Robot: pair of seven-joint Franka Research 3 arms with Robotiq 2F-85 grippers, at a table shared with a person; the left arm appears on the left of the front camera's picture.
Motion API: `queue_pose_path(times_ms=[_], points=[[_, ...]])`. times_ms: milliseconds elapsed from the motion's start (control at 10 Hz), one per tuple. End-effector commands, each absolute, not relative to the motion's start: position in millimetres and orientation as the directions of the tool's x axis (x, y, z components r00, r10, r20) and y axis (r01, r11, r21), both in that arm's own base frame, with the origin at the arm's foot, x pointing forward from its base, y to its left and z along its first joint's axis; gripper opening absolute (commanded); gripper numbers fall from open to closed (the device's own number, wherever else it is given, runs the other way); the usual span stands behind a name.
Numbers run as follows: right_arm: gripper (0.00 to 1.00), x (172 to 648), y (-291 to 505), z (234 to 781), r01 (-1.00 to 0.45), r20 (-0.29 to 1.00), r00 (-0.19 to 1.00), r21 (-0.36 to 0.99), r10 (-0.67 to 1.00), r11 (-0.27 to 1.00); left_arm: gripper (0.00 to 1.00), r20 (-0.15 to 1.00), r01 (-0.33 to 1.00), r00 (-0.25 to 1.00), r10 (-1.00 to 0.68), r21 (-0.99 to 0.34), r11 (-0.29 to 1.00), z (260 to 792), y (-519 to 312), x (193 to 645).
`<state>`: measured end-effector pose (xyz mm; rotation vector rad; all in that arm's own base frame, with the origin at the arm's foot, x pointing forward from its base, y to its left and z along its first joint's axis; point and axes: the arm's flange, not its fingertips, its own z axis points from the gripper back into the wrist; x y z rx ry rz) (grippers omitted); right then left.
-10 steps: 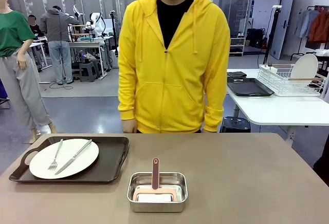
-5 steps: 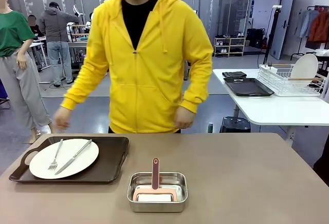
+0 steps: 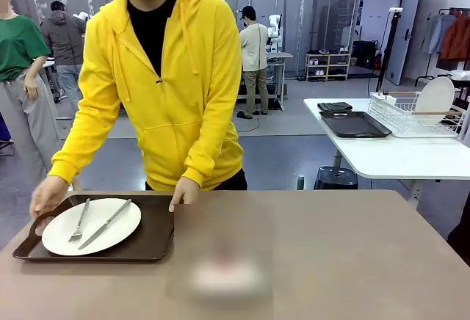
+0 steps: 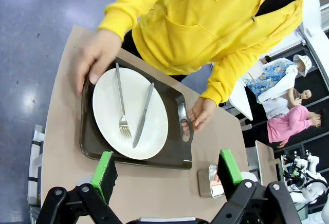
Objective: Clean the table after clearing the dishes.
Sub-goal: When the right (or left) Handle tray is removed, use the right hand (or left hand) to clean the right (or left) side of the table with the Lint Roller.
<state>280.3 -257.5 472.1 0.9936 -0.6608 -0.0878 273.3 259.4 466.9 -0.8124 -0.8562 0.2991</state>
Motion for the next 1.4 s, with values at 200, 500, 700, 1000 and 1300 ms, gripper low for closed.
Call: queue_pose_path(times_ms=[200,500,700,1000,1300], points=[[1.00,279,-256,472,-0.242,0.491,0.794,0.796,-0.359,0.555,1.00,0.563,0.101,0.626,0.539,-0.744,0.660,467,262,272],[1.00,279,-256,472,-0.242,0.491,0.794,0.796,-0.359,0.555,1.00,0.563,0.101,0.626,0.539,-0.744,0.660,467,262,272],[1.00,279,-256,472,-0.242,0.491,0.794,0.796,-0.359,0.555,1.00,0.553,0.076,0.637,0.537,-0.739,0.669,467,259,273],[1.00,279,-256,472,-0.242,0.491,0.794,0.796,-0.359,0.555,1.00,0.542,0.121,0.716,0.440,-0.717,0.687,459,233,285],[1.00,279,-256,472,-0.242,0.491,0.794,0.796,-0.359,0.555,1.00,0.596,0.215,0.734,0.325,-0.658,0.722,473,179,317]])
